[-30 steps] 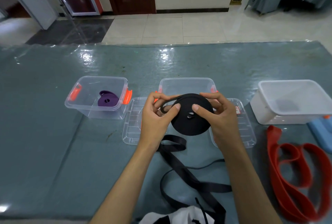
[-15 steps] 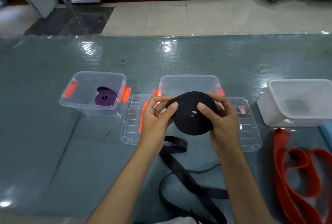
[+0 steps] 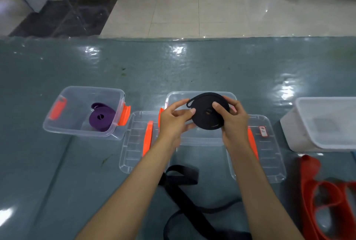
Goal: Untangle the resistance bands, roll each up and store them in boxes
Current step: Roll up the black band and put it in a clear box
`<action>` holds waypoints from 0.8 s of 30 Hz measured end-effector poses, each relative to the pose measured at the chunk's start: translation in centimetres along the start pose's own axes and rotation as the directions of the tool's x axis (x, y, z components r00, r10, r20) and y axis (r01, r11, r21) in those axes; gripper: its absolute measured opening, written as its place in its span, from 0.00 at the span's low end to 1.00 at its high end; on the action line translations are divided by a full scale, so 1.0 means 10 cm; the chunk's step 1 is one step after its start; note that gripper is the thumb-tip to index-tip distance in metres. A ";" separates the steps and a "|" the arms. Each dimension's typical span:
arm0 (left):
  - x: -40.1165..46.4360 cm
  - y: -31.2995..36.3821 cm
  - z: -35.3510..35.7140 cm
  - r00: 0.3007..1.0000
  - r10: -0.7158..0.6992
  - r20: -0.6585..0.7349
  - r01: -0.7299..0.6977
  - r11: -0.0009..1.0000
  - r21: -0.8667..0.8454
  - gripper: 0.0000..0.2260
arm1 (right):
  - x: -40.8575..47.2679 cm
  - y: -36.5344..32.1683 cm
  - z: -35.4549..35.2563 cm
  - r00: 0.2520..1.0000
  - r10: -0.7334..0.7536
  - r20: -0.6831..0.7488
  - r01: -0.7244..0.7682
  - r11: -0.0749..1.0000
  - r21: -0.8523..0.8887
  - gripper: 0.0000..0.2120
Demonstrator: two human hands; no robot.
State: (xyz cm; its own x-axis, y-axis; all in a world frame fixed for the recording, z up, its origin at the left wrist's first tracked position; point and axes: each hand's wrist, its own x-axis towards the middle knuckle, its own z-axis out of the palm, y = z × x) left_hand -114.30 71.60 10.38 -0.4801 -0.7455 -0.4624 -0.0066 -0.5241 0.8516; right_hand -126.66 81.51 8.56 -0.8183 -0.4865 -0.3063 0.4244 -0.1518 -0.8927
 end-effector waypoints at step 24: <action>1.56 -1.04 0.09 0.883 -0.317 -0.348 0.395 0.901 0.181 0.21 | 1.21 0.78 -0.21 0.803 0.588 -0.099 -0.442 0.476 -0.760 0.16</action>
State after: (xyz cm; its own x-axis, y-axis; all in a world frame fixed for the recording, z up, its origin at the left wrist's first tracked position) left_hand -122.50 65.73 -5.47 -0.1168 -0.6350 -0.7636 -0.3546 -0.6915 0.6293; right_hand -134.03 76.30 -2.83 -0.4461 -0.3947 -0.8033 0.2694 0.7967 -0.5411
